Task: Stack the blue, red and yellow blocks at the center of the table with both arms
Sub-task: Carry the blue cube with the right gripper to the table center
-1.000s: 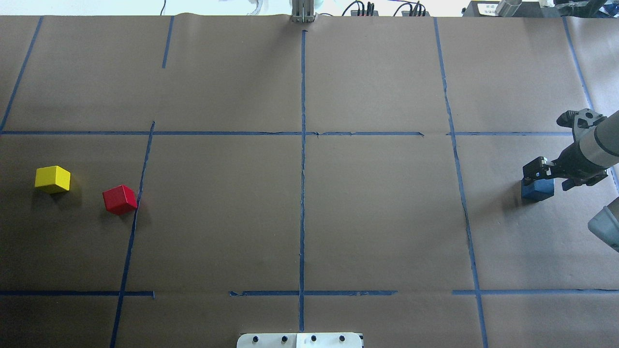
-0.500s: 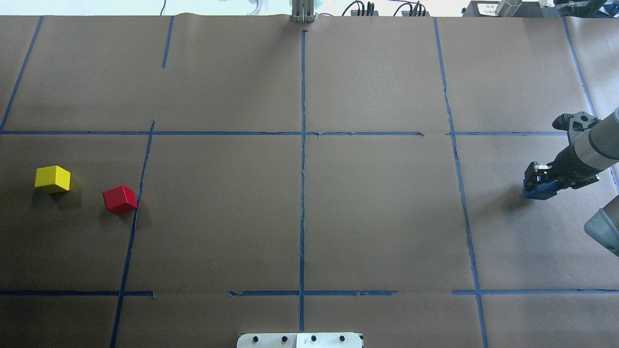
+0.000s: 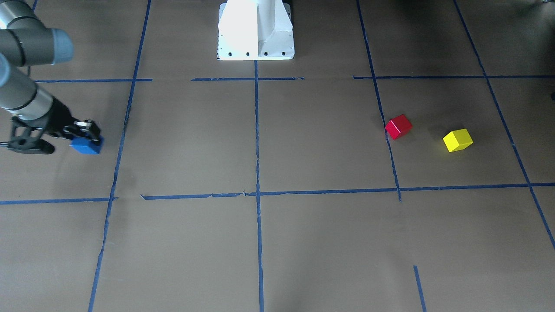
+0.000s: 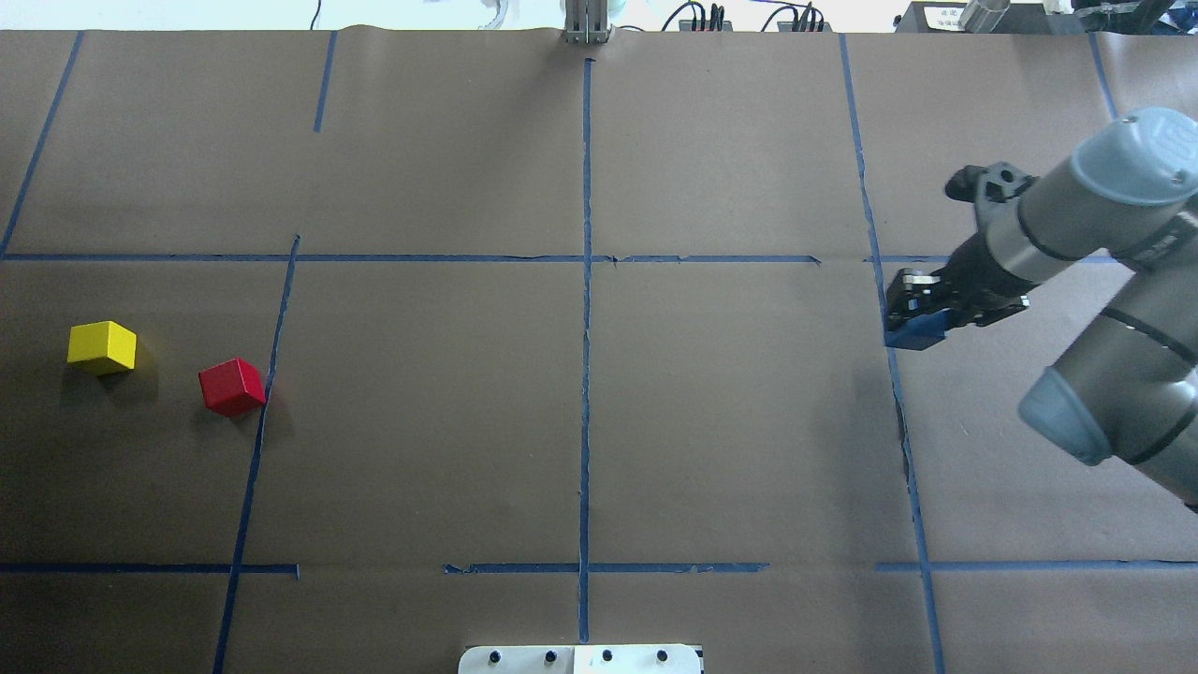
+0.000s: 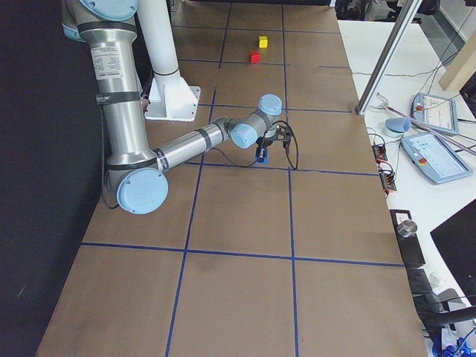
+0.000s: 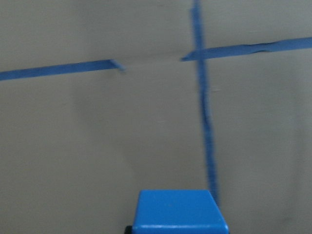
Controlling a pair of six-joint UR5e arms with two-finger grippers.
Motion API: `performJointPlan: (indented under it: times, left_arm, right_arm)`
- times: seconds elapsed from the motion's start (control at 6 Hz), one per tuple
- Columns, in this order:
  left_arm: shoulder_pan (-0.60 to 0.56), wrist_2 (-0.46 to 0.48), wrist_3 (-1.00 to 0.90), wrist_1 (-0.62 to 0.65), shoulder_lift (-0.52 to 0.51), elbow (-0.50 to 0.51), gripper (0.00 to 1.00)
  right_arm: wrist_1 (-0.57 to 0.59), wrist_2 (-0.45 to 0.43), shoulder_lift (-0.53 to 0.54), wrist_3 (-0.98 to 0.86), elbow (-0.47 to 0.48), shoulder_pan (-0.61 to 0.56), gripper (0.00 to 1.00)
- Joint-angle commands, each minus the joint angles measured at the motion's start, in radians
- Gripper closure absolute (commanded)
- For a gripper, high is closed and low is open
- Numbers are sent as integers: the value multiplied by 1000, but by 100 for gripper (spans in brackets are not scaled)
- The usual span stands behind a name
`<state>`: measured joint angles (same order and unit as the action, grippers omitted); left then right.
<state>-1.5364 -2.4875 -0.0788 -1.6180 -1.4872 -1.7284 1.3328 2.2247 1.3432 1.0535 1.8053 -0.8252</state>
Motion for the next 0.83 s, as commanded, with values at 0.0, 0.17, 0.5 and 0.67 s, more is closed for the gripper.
performJointPlan:
  times: [0.0, 0.17, 0.5, 0.67]
  left_arm:
    - [2, 13, -6, 3, 7, -20, 0]
    - [2, 15, -4, 1, 7, -20, 0]
    - [2, 6, 4, 0, 39, -62, 0]
    - [2, 6, 4, 0, 39, -71, 0]
  right_arm:
    - [38, -79, -247, 209, -47, 171, 99]
    - [46, -164, -385, 303, -151, 234, 98]
    - [42, -221, -548, 336, -343, 268, 98]
    - [43, -247, -561, 329, -363, 285, 95]
